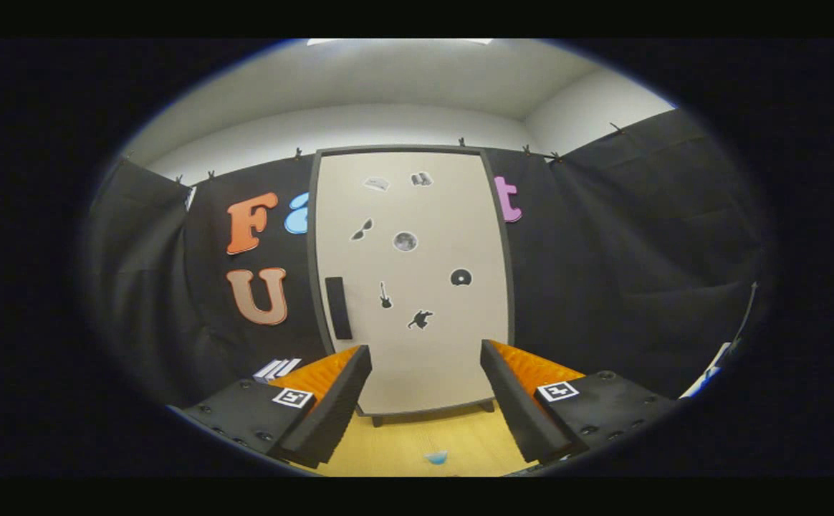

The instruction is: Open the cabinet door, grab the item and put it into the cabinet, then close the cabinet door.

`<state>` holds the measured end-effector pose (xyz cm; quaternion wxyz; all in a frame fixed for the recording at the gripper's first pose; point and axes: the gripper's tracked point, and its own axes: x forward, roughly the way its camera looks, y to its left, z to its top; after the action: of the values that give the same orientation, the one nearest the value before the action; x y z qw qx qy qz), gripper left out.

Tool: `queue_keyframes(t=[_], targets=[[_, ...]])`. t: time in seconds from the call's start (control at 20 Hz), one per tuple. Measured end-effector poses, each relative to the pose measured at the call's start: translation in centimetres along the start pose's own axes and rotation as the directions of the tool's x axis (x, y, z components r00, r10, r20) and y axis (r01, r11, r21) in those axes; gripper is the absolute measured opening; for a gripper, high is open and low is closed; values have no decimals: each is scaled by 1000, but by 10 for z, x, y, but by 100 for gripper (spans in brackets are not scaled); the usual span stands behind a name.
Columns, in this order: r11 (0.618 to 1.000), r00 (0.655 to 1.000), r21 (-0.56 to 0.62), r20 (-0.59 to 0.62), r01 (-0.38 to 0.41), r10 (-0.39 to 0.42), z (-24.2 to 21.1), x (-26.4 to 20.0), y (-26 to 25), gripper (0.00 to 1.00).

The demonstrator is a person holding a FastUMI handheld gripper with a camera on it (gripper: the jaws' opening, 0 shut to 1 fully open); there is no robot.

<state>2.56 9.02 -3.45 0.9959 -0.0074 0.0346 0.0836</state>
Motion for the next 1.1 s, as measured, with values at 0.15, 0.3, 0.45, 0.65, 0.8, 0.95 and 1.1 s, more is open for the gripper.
queue_keyframes(t=[0.15, 0.3, 0.45, 0.65, 0.8, 0.95, 1.1], targets=[[998, 998, -16, -31, -54, 54, -9, 26, 25, 98], [996, 995, -32, -44, -86, 84, -13, 60, 43, 98], [995, 993, -18, -71, -98, 97, -19, 95, 57, 98], [992, 988, -27, -101, -121, 118, -29, 137, 79, 98], [990, 984, -55, -127, -131, 123, -38, 167, 95, 98], [989, 981, -70, -152, -132, 121, -44, 195, 103, 98], [988, 977, -63, -168, -144, 132, -45, 214, 111, 98]])
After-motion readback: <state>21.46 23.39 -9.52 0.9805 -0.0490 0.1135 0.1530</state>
